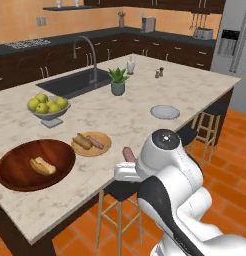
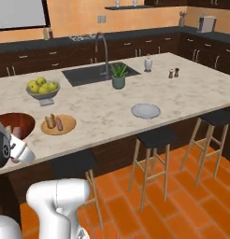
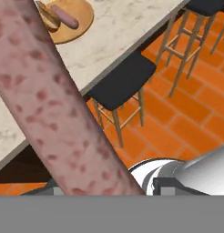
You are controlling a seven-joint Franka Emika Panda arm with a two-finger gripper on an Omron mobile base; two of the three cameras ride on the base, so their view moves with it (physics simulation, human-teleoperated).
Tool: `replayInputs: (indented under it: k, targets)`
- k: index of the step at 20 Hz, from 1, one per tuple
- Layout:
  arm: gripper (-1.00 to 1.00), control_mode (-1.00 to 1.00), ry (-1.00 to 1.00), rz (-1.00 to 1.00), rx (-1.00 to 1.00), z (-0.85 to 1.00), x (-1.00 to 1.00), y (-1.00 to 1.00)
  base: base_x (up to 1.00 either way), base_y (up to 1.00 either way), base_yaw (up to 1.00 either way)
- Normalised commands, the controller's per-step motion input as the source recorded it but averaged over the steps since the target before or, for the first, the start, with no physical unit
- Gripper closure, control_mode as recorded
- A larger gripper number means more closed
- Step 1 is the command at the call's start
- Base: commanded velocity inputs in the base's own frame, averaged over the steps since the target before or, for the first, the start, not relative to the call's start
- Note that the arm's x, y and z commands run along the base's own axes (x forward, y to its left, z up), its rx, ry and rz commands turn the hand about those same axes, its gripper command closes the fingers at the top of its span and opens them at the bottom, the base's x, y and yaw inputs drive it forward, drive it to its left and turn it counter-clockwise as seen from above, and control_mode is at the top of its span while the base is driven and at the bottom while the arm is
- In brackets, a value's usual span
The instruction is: Place one bun and one sausage from the bowl on each plate.
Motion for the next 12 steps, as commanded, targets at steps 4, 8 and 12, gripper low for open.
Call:
replayInputs:
  k: [4,8,12]
  targets:
    - [1.0,1.0,0.0,0.0,0.0,0.0,0.0,0.0,0.35,-1.0,-0.03]
    - [1.0,1.0,0.0,0.0,0.0,0.0,0.0,0.0,0.6,-1.0,-0.02]
    - [1.0,1.0,0.0,0.0,0.0,0.0,0.0,0.0,0.62,-1.0,-0.03]
